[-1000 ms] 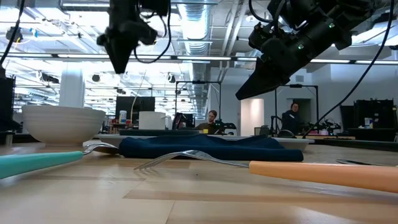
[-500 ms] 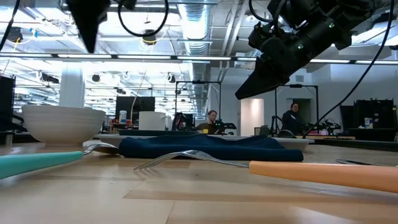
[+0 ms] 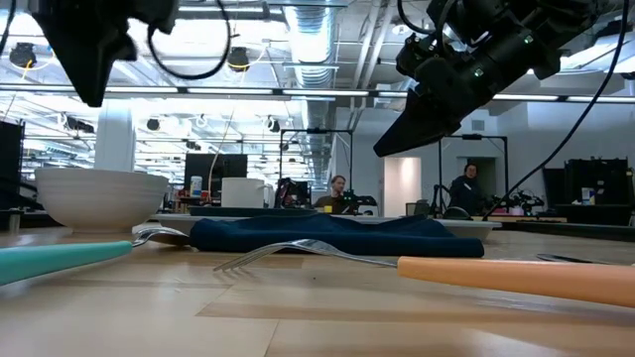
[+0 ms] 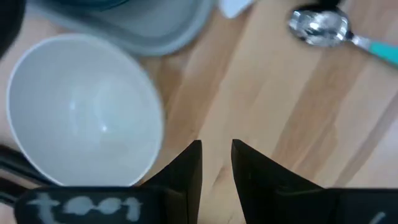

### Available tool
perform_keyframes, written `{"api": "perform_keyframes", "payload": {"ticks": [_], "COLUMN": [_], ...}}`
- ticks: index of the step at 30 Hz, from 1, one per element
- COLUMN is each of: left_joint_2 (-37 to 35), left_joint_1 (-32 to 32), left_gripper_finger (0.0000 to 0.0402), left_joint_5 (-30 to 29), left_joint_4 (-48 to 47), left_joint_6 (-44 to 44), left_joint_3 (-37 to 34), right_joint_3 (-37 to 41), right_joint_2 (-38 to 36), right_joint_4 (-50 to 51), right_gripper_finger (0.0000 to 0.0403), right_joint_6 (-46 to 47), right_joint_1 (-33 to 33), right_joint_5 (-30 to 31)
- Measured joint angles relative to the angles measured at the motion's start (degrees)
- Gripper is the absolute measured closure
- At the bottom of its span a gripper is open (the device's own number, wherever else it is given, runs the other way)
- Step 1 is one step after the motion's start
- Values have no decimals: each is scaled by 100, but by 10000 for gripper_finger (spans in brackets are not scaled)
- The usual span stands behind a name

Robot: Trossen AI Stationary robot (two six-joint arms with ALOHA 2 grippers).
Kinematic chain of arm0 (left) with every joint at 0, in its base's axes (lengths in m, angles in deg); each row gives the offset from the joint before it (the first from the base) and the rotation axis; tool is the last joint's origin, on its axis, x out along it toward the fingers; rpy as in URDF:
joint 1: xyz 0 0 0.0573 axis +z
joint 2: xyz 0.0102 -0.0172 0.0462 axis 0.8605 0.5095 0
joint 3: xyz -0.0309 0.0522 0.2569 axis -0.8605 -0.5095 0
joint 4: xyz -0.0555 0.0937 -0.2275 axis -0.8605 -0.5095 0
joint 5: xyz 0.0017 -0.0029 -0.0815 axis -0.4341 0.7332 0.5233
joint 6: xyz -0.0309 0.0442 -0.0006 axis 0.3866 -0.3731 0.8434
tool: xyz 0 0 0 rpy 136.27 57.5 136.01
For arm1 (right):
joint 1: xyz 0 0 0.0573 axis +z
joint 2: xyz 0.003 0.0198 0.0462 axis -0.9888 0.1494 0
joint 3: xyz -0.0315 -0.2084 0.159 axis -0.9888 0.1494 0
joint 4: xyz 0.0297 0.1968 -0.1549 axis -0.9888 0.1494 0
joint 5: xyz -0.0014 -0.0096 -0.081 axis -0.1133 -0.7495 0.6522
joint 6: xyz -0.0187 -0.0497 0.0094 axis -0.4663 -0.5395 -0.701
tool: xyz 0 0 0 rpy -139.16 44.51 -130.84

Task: Set up tray
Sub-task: Put the white bowl on the black plate

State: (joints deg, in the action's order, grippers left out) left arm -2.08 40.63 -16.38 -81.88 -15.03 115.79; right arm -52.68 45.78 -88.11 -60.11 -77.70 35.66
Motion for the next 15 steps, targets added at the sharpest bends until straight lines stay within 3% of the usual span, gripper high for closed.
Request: {"api": "perform_keyframes", "payload": {"ticks": [7, 15], "left_joint_2": [-1584, -1525], "left_joint_1": [297, 297], "left_gripper_finger": [327, 327], "left_joint_5": [17, 28], "left_joint_4": [904, 1045], "left_joint_6": [170, -762], "left_joint_3": [-1087, -1601], "right_joint_3": [0, 0], "right_joint_2": [0, 0], "right_joint_4": [2, -46], "right_gripper_finger": [269, 269], "right_joint_6": [-6, -2], "right_joint_1": [0, 0], "right_joint_5": [1, 2]}}
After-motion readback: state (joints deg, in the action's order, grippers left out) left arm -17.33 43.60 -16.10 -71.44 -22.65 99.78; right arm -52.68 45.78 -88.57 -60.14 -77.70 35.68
